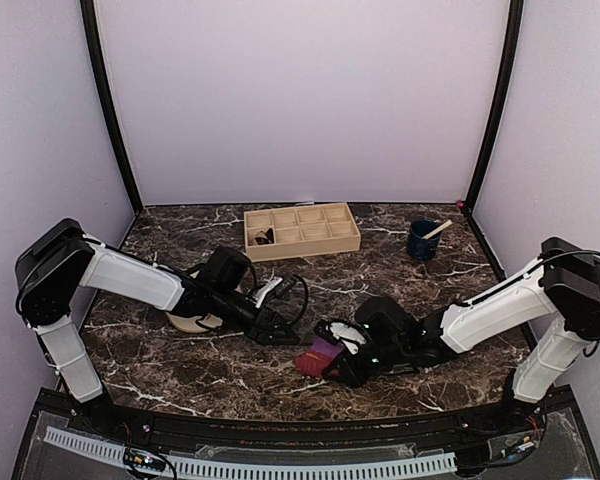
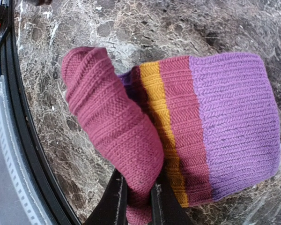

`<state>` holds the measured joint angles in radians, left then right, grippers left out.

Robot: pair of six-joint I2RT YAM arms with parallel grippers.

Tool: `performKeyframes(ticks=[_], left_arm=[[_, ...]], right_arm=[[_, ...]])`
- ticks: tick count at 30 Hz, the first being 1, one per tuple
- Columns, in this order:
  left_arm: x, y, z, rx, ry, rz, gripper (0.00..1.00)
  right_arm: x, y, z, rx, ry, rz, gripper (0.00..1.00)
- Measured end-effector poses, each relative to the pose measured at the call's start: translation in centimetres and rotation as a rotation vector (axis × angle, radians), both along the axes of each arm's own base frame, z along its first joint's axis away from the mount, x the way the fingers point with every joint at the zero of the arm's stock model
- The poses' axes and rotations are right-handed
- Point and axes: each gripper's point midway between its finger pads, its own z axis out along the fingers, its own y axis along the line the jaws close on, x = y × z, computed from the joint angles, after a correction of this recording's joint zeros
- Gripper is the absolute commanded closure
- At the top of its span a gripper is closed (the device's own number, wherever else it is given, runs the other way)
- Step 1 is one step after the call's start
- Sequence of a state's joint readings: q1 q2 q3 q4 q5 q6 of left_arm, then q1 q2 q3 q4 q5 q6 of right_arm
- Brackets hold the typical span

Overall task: Roll the socks
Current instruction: Roll the sock at the center of the board.

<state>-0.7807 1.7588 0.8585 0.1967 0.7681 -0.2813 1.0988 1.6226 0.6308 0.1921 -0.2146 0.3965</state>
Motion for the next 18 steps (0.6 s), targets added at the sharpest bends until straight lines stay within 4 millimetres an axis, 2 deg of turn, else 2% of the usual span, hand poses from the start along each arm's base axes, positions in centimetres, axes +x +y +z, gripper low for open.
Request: performKeyframes(ticks=[10,18], left_arm=[[-0.5,-0.3,0.4,-0.031,-0.040,-0.052,0.51],[-2.1,-1.6,1.1,-0.032,-0.092,-0.143,0.48]], right_arm=[[0.1,-0.8,0.0,0.085,0.126,-0.031,1.00],[0.1,-1.2,0.1,0.111,0.199,-0.036,1.00]])
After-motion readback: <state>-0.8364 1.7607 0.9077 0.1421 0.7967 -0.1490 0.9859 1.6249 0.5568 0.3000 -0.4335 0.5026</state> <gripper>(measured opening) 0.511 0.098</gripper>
